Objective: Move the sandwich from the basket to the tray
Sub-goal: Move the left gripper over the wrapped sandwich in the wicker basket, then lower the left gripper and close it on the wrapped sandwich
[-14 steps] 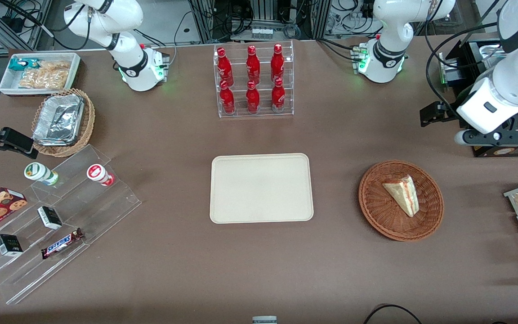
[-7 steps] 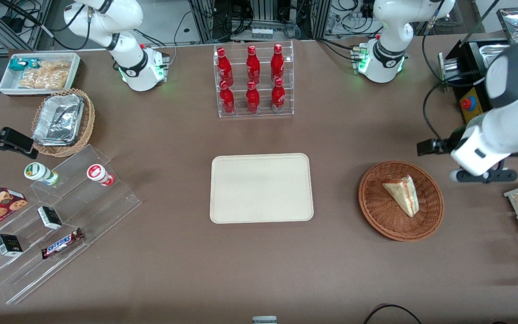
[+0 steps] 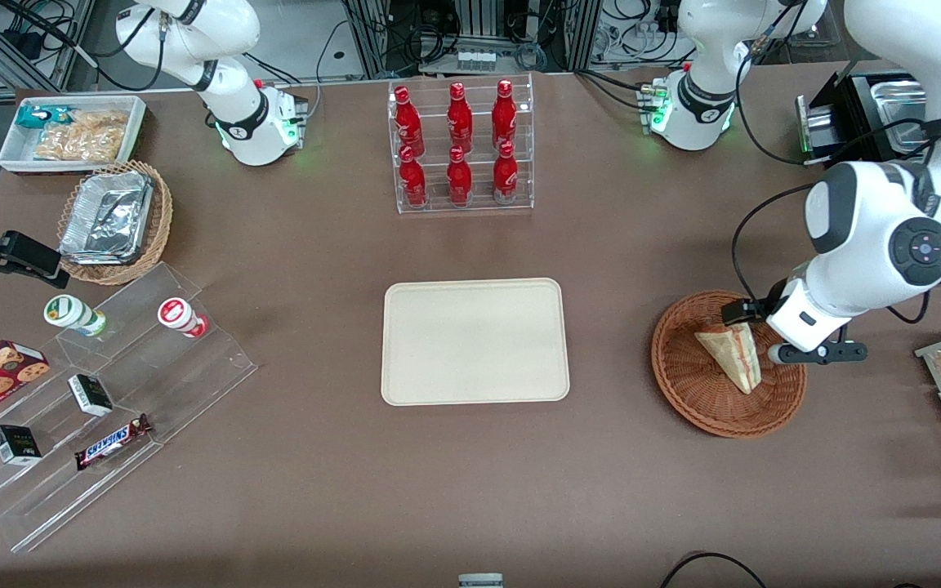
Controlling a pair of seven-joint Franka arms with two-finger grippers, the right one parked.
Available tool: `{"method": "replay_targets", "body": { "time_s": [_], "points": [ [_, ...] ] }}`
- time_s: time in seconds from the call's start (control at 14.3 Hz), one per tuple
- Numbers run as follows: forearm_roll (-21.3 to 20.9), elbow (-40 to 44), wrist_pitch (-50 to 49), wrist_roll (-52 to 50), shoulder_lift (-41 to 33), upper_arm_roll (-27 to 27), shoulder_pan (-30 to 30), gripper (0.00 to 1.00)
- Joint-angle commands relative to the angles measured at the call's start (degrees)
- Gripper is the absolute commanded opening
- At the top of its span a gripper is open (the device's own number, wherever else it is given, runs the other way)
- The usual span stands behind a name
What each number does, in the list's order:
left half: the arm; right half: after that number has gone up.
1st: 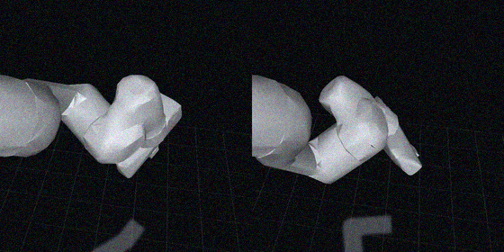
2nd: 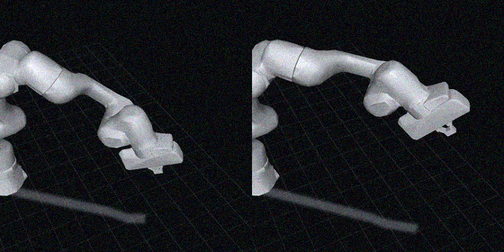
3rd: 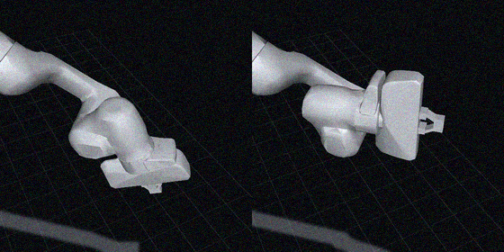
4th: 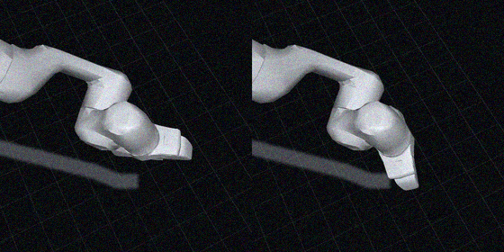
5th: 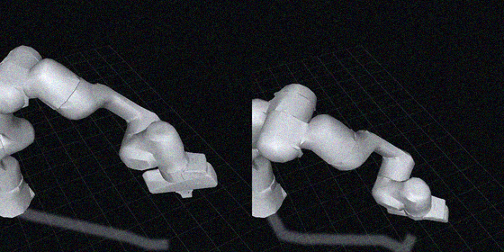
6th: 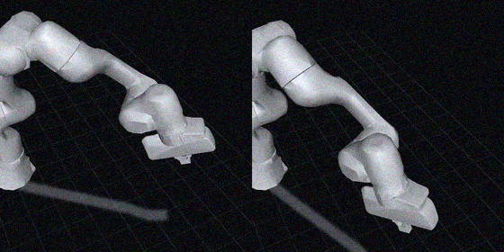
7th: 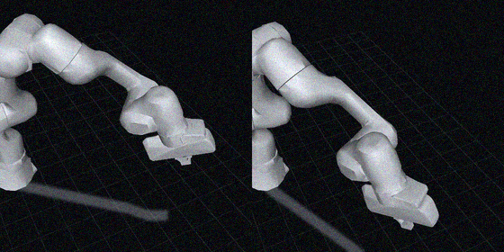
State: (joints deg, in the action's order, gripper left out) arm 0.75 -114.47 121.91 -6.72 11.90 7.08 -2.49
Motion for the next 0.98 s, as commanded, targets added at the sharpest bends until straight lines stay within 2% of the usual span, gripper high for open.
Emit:
{"method": "replay_targets", "body": {
  "time_s": [0.0,0.35,0.7,0.77,0.84,0.91],
  "points": [
    [-0.57,-6.89,9.02,-6.43,-1.53,-0.57,-0.06,1.00],
    [-0.31,-11.91,21.94,-24.19,0.31,-0.66,-0.15,1.00],
    [0.04,-12.00,25.30,-28.08,4.61,-0.92,-0.15,1.00],
    [0.13,-11.92,25.39,-28.78,5.58,-0.92,-0.15,0.95],
    [0.13,-11.91,25.39,-30.35,5.85,-0.92,-0.15,0.75],
    [0.04,-11.91,25.31,-30.80,5.85,-0.92,-0.15,0.48]
  ]
}}
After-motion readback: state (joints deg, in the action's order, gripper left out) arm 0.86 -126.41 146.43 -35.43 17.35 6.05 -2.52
